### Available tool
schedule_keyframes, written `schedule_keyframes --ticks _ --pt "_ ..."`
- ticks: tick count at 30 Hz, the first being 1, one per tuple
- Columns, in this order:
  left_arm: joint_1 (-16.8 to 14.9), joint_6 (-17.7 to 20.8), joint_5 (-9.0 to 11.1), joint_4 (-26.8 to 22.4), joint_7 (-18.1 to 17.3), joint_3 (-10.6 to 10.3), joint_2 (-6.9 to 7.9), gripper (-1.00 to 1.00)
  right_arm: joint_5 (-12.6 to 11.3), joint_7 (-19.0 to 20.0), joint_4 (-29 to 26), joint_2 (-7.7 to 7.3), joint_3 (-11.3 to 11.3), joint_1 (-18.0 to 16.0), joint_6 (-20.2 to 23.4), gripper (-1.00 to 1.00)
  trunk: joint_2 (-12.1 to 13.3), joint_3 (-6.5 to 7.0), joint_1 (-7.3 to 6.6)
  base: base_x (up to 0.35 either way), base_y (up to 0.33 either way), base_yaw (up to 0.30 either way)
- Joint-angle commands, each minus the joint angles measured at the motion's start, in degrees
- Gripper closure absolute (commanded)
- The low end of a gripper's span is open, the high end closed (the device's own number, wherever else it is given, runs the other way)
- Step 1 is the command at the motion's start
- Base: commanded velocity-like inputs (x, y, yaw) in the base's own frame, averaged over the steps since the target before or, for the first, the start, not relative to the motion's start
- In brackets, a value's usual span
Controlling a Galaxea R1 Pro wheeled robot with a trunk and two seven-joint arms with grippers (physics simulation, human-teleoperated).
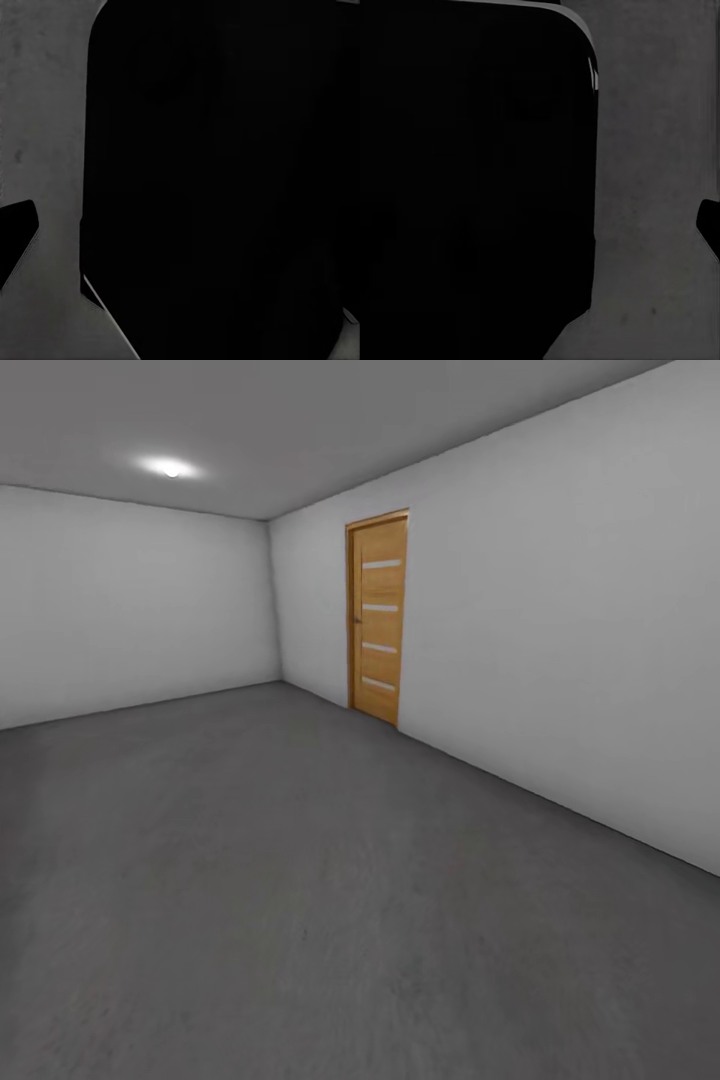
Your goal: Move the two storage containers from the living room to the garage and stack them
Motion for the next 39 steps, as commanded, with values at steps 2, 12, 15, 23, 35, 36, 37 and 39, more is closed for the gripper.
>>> schedule_keyframes --ticks 2,12,15,23,35,36,37,39 --pt "0.03 -0.07 0.54 -0.08 -0.06 0.07 0.00 -1.00 -0.53 -0.18 -0.01 0.01 0.52 0.01 -0.18 -1.00 -0.02 -0.03 0.04 0.322 0.000 0.000" --pt "0.04 -0.08 0.54 -0.09 -0.06 0.07 0.00 -1.00 -0.53 -0.18 -0.01 -0.08 0.52 0.01 -0.19 -1.00 -0.02 -0.03 0.04 0.322 0.000 0.000" --pt "0.04 -0.09 0.54 -0.09 -0.06 0.07 0.00 -1.00 -0.53 -0.18 -0.01 -0.08 0.53 0.01 -0.21 -1.00 -0.02 -0.03 0.04 0.322 0.000 0.000" --pt "0.05 -0.08 0.54 -0.08 -0.06 0.07 -0.02 -1.00 -0.53 -0.18 -0.01 -0.08 0.55 0.01 -0.21 -1.00 -0.02 -0.03 0.04 0.323 0.000 0.000" --pt "0.05 -0.17 0.59 -0.07 -0.06 0.07 0.00 -1.00 -0.51 -0.18 -0.01 -0.06 0.55 0.01 -0.20 -1.00 -0.02 -0.03 0.04 0.323 0.000 0.000" --pt "0.04 -0.17 0.60 -0.07 -0.06 0.07 0.00 -1.00 -0.49 -0.18 -0.01 -0.07 0.55 0.01 -0.20 -1.00 -0.02 -0.03 0.04 0.323 0.000 0.000" --pt "0.04 -0.17 0.61 -0.08 -0.06 0.07 0.00 -1.00 -0.50 -0.18 -0.01 -0.07 0.55 0.01 -0.20 -1.00 -0.02 -0.03 0.04 0.323 0.000 0.000" --pt "0.05 -0.17 0.62 -0.08 -0.06 0.05 0.00 -1.00 -0.47 -0.18 -0.01 -0.08 0.55 0.01 -0.17 -1.00 -0.02 -0.03 0.04 0.323 0.000 0.000"
